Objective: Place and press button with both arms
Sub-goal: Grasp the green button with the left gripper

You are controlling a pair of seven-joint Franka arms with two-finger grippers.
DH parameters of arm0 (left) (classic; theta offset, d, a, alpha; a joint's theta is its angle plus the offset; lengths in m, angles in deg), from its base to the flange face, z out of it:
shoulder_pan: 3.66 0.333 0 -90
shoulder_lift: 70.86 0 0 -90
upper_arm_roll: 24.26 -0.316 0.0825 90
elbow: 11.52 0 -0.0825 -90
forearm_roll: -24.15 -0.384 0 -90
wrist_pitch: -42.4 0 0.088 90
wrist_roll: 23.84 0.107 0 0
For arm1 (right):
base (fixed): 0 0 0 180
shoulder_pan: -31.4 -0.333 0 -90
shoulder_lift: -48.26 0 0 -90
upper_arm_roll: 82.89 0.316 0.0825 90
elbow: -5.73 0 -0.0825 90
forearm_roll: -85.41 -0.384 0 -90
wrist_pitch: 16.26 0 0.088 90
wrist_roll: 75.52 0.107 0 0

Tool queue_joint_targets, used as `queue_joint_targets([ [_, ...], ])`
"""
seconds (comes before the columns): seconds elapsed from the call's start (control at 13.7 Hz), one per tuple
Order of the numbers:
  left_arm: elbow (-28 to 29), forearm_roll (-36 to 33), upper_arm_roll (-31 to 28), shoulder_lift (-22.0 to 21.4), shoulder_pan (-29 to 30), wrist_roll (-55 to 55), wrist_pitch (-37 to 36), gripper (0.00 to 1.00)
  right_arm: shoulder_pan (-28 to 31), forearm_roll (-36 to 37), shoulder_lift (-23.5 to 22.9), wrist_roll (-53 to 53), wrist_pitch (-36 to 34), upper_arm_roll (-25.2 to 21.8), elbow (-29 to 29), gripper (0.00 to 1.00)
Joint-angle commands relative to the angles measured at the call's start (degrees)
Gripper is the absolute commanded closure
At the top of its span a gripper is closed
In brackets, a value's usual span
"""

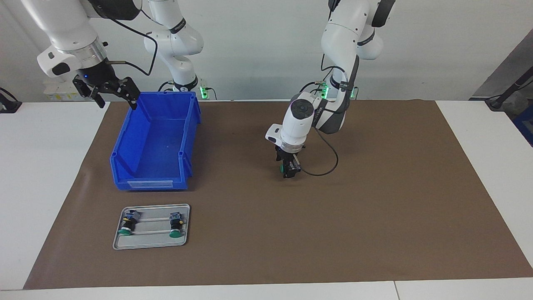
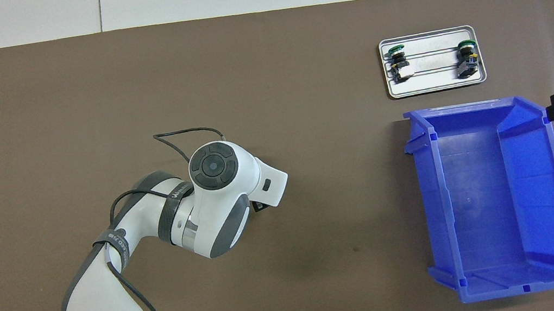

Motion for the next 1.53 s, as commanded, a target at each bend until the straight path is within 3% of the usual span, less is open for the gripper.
queue_joint_targets([
  [0.0, 1.52, 0.61, -0.76, -0.70, -1.12, 0.50, 1.33, 0.46, -0.46, -0.59, 0.98, -1.06, -0.12, -0.76, -0.81, 0.00],
  [0.22, 1.17, 0.52, -0.85, -0.61, -1.12, 0.77, 1.16, 0.64, -0.72, 0.02, -1.12, -0.97, -1.43, -0.68, 2.26, 0.00],
  [0.44, 1.00, 0.35, -0.93, -0.61, -1.03, 0.94, 0.72, 0.79, -0.90, 0.89, -0.51, -0.97, -0.30, -0.32, 0.78, 0.00],
  [0.95, -5.15, 1.31, -0.67, -0.08, 1.95, 1.12, -6.66, 0.83, -0.46, 0.20, 0.28, -0.97, 0.32, -0.15, -0.02, 0.00],
  [1.09, -5.24, 8.13, -0.58, -0.52, 4.06, 3.38, -6.23, 0.83, -0.81, 0.11, 0.28, -0.97, 0.41, -0.15, -0.02, 0.00],
  [1.31, -4.72, 24.12, -0.58, -2.53, 7.40, 12.95, -6.31, 0.83, -0.90, 0.11, 0.28, -0.97, 0.41, -0.15, -0.02, 0.00],
  [1.46, -4.28, 29.42, -0.49, -2.98, 9.51, 17.44, -6.75, 0.84, -0.81, 0.11, 0.28, -0.97, 0.41, -0.15, -0.02, 0.00],
])
